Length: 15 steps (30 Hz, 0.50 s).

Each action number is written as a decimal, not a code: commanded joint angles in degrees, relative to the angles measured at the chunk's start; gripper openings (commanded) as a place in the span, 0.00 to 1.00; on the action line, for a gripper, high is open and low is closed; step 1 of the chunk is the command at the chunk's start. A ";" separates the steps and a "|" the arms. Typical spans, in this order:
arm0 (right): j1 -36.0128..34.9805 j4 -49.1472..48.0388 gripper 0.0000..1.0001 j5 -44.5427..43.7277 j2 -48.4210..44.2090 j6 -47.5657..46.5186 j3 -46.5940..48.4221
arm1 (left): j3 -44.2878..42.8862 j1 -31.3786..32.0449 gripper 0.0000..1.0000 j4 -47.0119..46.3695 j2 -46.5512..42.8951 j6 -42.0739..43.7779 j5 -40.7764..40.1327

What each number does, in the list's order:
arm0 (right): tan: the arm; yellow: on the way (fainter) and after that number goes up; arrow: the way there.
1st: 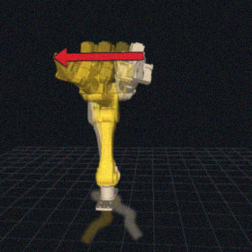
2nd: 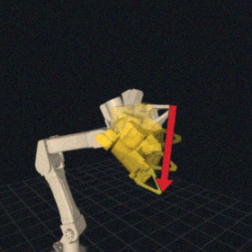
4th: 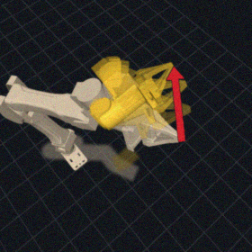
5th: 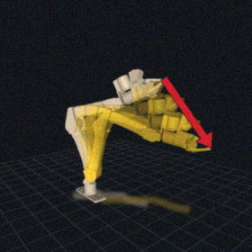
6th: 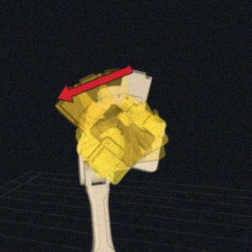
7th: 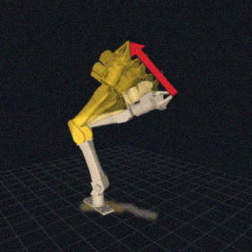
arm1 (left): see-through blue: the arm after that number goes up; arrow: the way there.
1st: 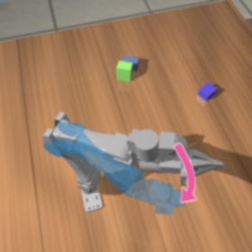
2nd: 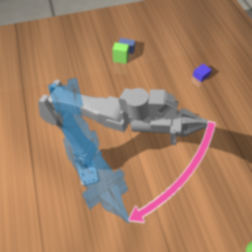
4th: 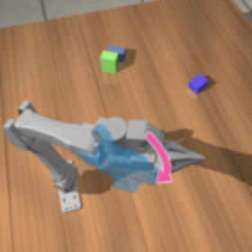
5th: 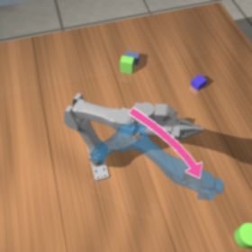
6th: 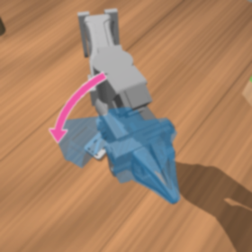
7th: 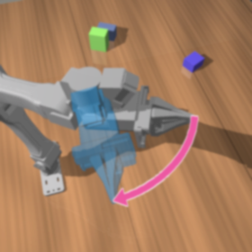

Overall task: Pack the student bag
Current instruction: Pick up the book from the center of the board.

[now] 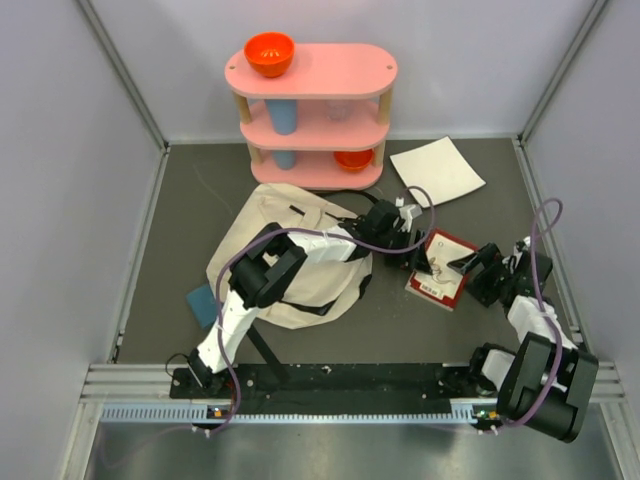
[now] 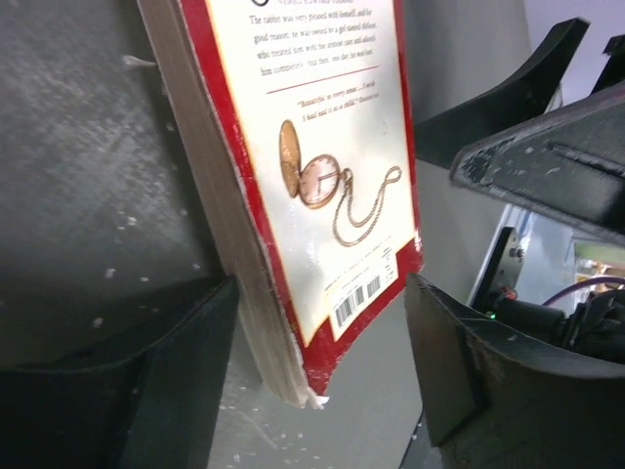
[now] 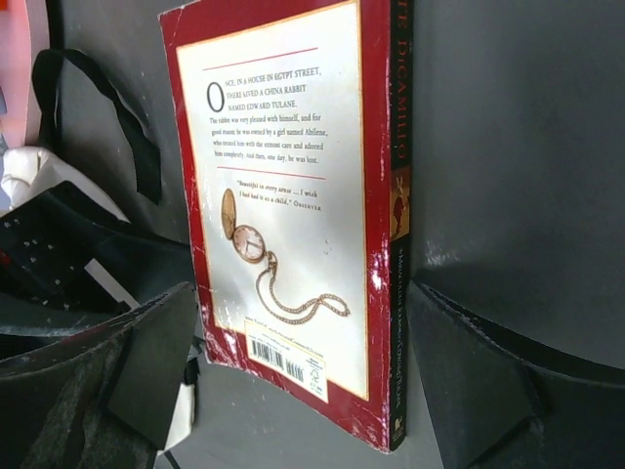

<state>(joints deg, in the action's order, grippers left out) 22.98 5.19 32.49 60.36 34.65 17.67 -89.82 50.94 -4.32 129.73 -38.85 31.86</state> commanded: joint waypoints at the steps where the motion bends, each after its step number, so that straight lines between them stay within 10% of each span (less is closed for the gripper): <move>1: -1.63 0.70 0.85 1.34 3.80 0.50 -1.50 | -2.64 1.18 0.67 -2.10 1.84 0.00 2.42; 9: -1.63 -2.90 0.69 7.15 0.64 2.96 -1.68 | -4.31 1.53 0.22 -1.57 1.14 0.88 4.26; 15: -1.63 -1.50 0.64 8.38 -0.59 2.88 -1.59 | -5.98 1.53 0.42 -1.31 0.87 0.88 4.36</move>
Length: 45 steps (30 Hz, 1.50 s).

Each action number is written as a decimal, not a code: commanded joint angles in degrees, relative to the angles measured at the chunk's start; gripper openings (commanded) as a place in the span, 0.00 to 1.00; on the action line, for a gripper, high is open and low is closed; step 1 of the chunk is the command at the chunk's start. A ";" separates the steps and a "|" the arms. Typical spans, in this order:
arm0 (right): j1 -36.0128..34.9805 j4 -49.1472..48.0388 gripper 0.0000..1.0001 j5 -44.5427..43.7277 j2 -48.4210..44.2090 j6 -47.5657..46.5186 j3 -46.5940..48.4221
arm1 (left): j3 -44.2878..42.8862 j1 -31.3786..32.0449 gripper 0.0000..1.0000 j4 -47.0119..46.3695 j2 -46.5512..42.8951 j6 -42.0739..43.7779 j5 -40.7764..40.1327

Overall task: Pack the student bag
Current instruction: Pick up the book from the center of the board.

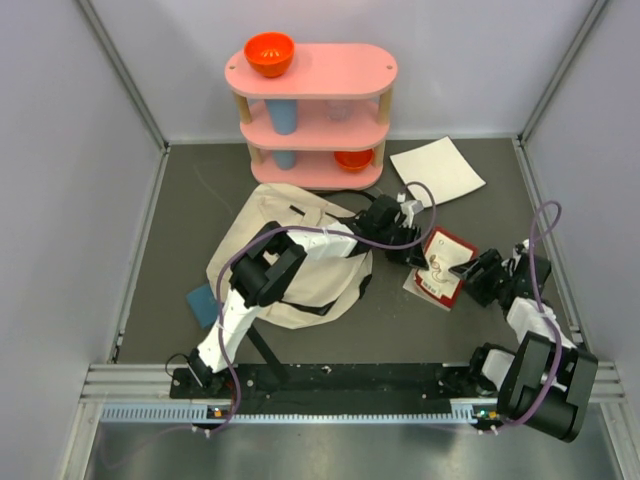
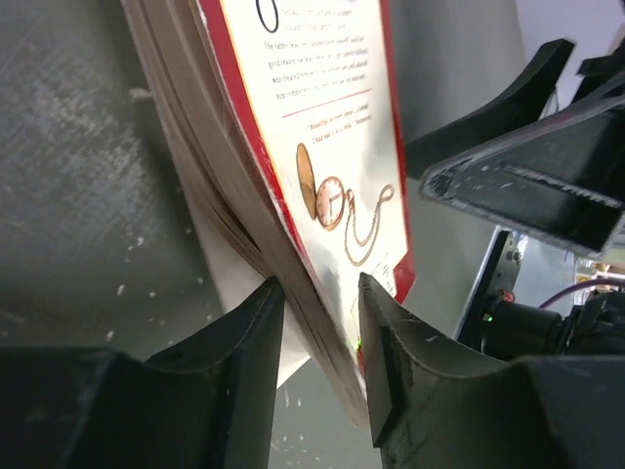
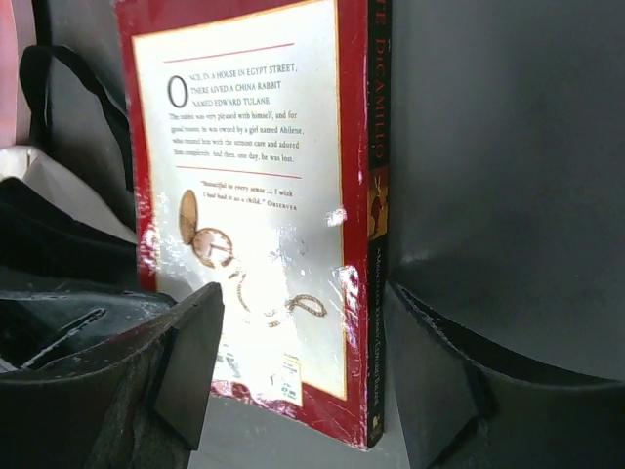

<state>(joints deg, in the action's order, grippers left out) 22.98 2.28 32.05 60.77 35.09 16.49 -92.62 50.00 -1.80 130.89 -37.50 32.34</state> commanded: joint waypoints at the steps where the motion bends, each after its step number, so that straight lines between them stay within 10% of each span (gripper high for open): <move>1: -1.63 1.41 0.65 9.08 -1.09 2.26 -0.49 | -3.27 2.47 0.43 -3.73 -0.02 -0.47 3.79; 5: -1.63 1.49 0.65 8.99 -1.10 2.17 -0.67 | -4.33 2.47 0.41 -2.33 0.94 -0.47 3.26; 10: -1.63 3.16 0.65 7.41 -1.10 1.47 0.03 | -4.06 2.39 0.00 -1.01 0.33 0.23 2.12; 23: -1.27 5.45 0.96 5.82 -8.03 3.66 3.55 | 2.34 -1.30 0.00 -2.50 -16.80 3.39 0.62; 45: -7.33 -26.53 0.87 23.67 -10.77 24.75 3.55 | 11.58 -5.44 0.00 -23.24 -23.31 -8.56 15.21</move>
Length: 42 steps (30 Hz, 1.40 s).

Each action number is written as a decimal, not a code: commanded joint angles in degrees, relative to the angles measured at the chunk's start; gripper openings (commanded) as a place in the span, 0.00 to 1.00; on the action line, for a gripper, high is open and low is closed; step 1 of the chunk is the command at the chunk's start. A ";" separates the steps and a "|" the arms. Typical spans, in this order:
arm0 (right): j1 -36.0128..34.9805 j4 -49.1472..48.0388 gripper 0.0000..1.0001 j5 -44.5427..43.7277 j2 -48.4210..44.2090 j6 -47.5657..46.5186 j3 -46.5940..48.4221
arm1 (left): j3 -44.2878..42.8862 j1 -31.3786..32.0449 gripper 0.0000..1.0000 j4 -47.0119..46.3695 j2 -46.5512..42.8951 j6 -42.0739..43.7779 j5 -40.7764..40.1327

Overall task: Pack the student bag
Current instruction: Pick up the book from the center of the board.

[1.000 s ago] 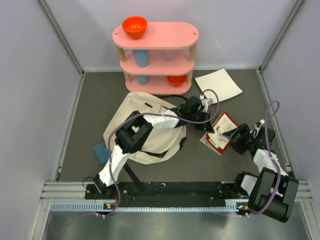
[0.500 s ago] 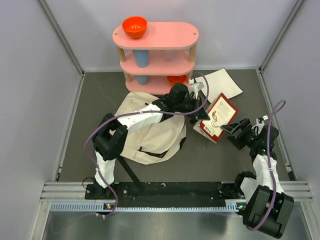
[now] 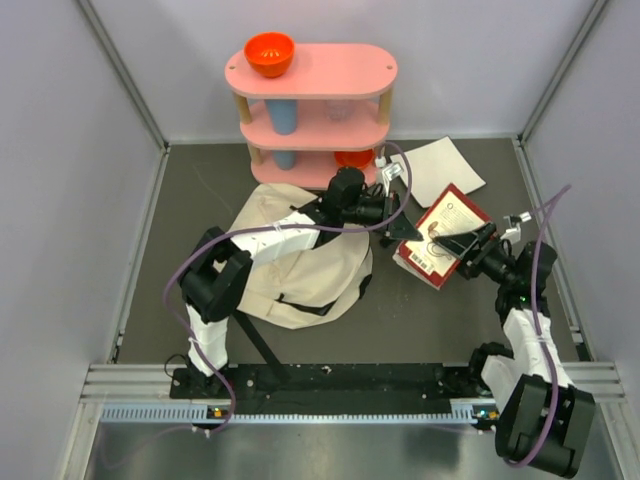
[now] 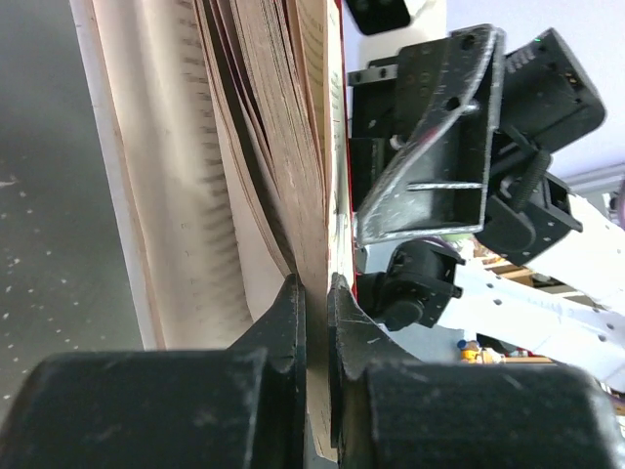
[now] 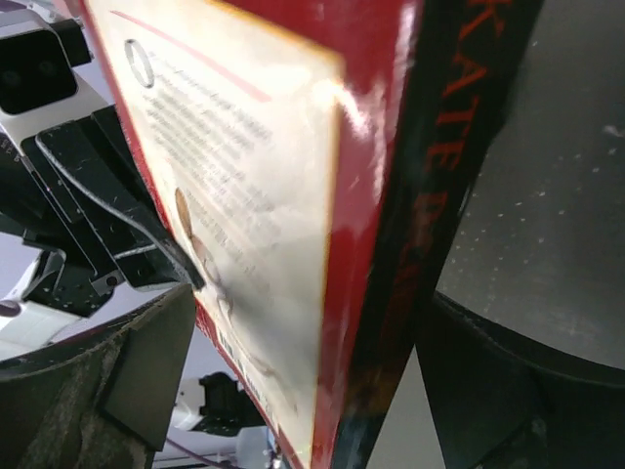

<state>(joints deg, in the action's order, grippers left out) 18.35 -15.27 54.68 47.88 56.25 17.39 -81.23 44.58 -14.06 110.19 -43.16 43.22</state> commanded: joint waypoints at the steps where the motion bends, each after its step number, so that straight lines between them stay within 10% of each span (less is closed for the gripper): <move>1: -2.88 -10.12 0.84 0.79 1.96 4.21 2.48 | 0.28 -0.02 0.00 -10.72 -2.70 -2.81 4.59; 7: -2.88 -9.52 0.35 -0.62 -1.64 3.96 3.53 | 3.35 -1.95 0.01 -7.64 -3.84 0.18 3.01; 11: -2.88 -6.09 0.07 0.78 -3.67 2.03 4.67 | 6.69 -3.97 0.48 -7.91 -6.56 0.44 0.55; 14: -2.97 -5.56 0.00 2.97 -4.11 2.02 5.38 | 7.75 -5.11 0.75 -7.56 -8.58 1.31 -0.42; 21: -5.51 -13.64 0.00 9.39 -0.60 6.41 8.10 | 5.21 -5.91 0.94 -5.36 -11.05 3.96 -0.60; 38: -20.46 -26.67 0.00 20.11 11.62 5.83 16.09 | 3.89 -6.96 0.95 -17.75 -10.26 -1.32 8.80; 42: -22.04 -11.78 0.00 21.18 13.55 -4.28 20.13 | 4.06 -6.96 0.62 -18.63 -10.52 -1.32 9.86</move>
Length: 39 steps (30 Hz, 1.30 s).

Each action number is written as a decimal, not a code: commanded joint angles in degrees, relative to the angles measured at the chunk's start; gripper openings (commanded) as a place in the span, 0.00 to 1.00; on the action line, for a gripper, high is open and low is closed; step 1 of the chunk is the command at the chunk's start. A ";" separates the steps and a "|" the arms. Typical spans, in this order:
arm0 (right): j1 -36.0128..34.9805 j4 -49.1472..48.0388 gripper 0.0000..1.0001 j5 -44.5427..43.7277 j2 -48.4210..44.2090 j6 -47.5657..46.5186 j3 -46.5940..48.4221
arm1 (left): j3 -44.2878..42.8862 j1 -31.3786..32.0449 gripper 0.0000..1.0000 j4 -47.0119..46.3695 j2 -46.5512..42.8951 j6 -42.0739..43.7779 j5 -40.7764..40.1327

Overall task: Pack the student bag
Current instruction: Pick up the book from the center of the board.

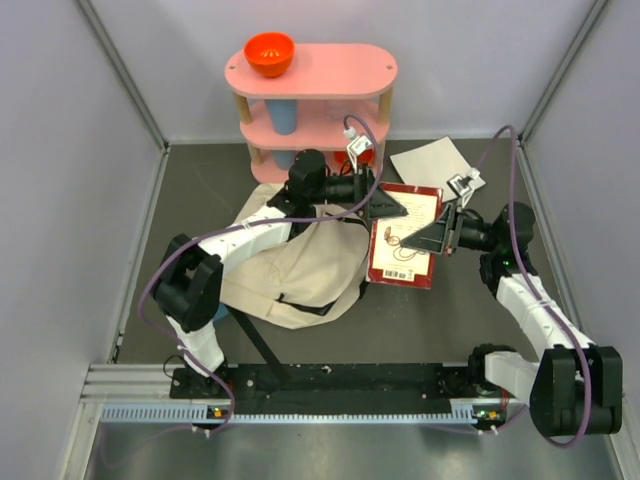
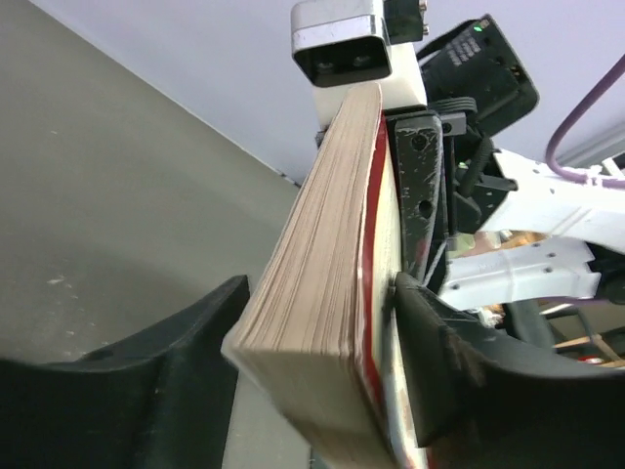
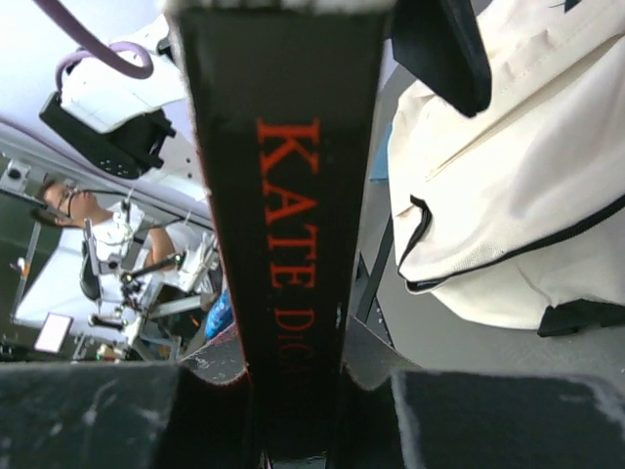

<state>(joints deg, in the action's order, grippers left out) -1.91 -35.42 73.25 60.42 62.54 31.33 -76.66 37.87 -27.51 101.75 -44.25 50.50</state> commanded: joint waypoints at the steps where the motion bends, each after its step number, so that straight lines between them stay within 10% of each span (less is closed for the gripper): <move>1: -2.04 10.61 0.00 2.51 1.45 -14.52 7.68 | -0.50 -0.25 0.54 -5.19 -2.09 -0.22 2.59; 5: -2.13 17.22 0.04 0.76 3.38 -18.95 9.27 | 0.02 -0.51 0.00 -3.88 -2.44 0.30 1.98; 10: -2.04 33.27 0.49 -15.53 3.13 -25.09 11.29 | 3.71 -2.70 0.00 1.30 -6.82 2.67 -5.92; 15: -2.04 26.46 0.92 -26.65 -5.46 -17.38 4.71 | 12.49 -7.19 0.00 4.04 -17.26 -0.83 -20.16; 22: -5.20 14.08 0.99 -35.54 -12.95 -1.84 -7.05 | 22.43 -9.13 0.00 -1.75 -28.36 -5.58 -33.09; 39: -25.51 -11.15 0.99 -56.38 -6.65 5.57 -11.29 | 30.87 -8.69 0.00 -16.79 -27.75 -18.59 -35.21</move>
<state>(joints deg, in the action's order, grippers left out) -26.22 -37.52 19.88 50.30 66.26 18.65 -45.19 28.69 -34.24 74.56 -59.24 15.92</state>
